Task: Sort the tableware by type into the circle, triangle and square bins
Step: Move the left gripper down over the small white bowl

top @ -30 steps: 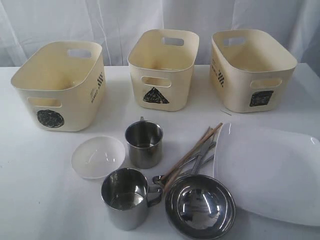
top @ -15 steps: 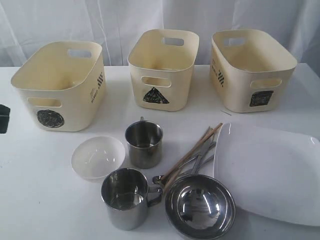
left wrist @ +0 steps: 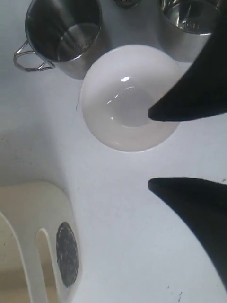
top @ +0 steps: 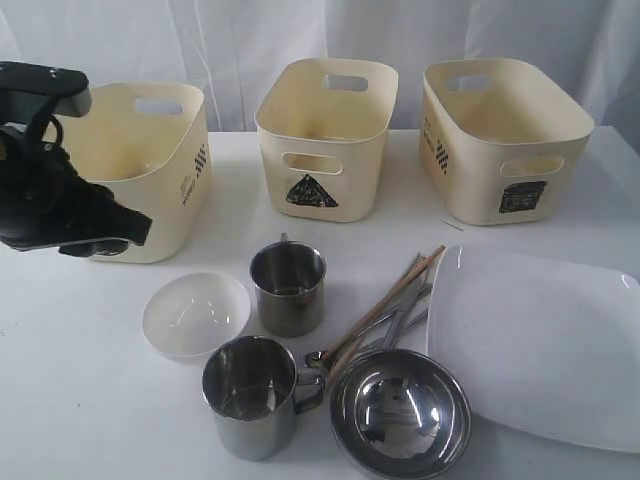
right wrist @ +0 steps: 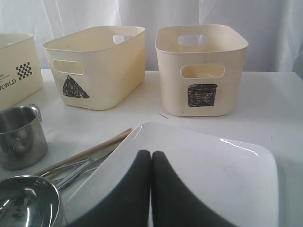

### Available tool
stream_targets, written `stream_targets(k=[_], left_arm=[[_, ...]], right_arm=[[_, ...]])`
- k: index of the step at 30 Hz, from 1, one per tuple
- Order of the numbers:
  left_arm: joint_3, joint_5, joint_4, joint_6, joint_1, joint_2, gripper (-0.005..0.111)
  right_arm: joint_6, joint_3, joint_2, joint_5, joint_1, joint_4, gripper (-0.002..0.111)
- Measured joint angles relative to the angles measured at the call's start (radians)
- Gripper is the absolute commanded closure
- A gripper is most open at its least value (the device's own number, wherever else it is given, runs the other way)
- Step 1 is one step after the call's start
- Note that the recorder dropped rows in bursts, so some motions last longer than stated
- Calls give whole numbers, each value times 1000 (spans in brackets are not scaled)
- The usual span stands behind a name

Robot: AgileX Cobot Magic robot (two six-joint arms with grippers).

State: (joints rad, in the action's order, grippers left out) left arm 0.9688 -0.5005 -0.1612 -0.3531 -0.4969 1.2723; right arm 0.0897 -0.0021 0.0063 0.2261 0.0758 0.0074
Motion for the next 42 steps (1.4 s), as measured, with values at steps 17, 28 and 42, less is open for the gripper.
stream_targets(k=[17,28,42], left_arm=[[44,29,22,-117,-88,209,40],[44,-4,-105,-125,-70,224,38],[37,29,-117,-136,-64,325,38]], right_arm=[[0,0,0,0,0,0,108],[0,0,0,0,0,0,108],[0,0,0,0,0,0,108]])
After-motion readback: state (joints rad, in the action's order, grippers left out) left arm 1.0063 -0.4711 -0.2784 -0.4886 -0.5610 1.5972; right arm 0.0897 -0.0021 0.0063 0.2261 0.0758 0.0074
